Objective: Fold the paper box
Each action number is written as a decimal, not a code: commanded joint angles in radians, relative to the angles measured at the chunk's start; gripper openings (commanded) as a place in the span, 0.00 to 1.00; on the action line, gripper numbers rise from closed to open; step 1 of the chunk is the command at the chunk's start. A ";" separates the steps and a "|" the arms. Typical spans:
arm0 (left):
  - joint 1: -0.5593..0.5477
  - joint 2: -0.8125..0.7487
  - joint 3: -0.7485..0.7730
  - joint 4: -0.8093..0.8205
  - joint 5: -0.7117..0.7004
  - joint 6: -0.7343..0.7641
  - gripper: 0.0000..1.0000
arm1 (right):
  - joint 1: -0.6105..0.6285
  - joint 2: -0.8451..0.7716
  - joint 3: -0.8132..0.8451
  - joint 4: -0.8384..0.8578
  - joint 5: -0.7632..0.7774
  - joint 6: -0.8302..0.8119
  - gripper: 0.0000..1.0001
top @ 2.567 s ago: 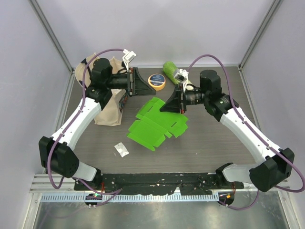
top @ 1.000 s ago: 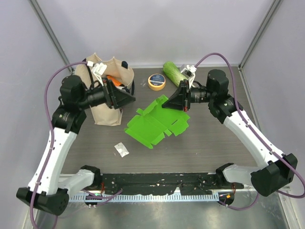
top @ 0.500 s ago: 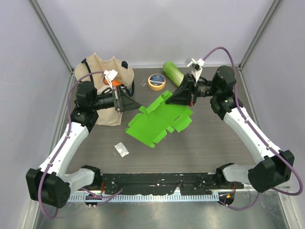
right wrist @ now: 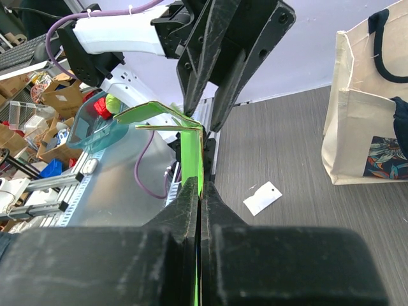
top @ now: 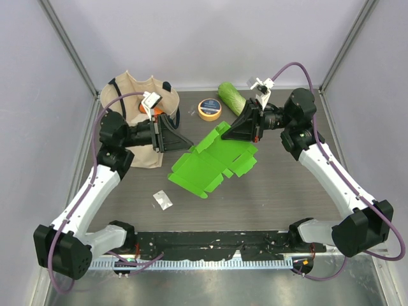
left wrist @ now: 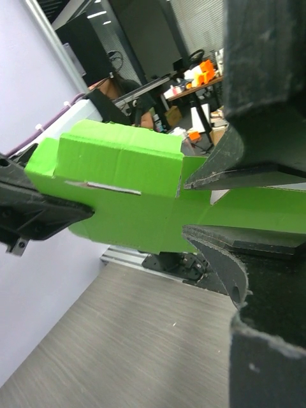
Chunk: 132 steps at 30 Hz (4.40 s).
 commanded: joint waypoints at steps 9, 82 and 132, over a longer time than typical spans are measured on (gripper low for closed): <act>-0.083 -0.017 0.011 0.084 0.036 -0.012 0.33 | -0.003 0.000 0.006 0.063 0.028 0.028 0.01; -0.464 0.347 -0.130 -0.269 -1.485 0.642 0.00 | 0.231 0.227 0.021 -0.731 1.521 -0.277 0.60; -0.477 0.279 -0.232 -0.180 -1.541 0.748 0.00 | 0.288 0.331 -0.164 -0.590 1.400 1.349 0.31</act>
